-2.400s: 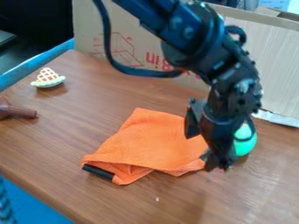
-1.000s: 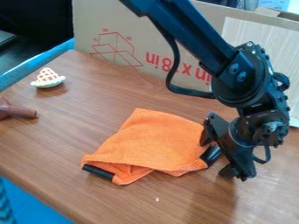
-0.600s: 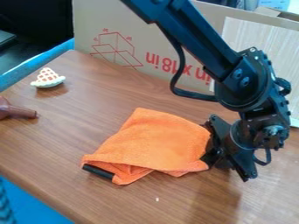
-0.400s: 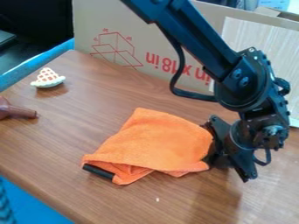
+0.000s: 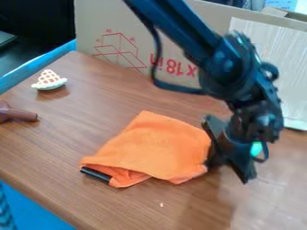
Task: Unfold the cloth from right to left
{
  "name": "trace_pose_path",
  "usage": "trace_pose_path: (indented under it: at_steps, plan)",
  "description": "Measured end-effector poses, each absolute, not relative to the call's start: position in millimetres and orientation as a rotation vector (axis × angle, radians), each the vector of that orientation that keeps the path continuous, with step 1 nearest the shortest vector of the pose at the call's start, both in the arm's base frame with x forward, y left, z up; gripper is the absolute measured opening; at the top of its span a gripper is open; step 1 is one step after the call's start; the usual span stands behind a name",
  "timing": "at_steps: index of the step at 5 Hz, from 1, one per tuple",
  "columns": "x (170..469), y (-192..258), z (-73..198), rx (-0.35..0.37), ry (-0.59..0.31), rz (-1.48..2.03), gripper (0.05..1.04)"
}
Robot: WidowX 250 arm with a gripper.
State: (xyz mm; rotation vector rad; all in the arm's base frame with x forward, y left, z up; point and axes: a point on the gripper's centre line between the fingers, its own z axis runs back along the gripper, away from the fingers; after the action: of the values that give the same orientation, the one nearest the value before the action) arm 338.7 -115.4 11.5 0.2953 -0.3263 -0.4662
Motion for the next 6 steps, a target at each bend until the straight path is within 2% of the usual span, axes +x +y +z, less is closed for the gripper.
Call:
trace_pose_path:
  at_steps: [1,2,3,6]
  plan:
    - [333.0,-96.7,49.7,0.269,-0.418,-0.408,0.05]
    - [324.1,-71.4,76.5,0.218,-0.477,-0.368,0.05]
    - [309.4,-33.2,85.6,0.182,-0.493,-0.316,0.05]
    - [263.2,65.9,86.2,0.141,-0.528,-0.218,0.05]
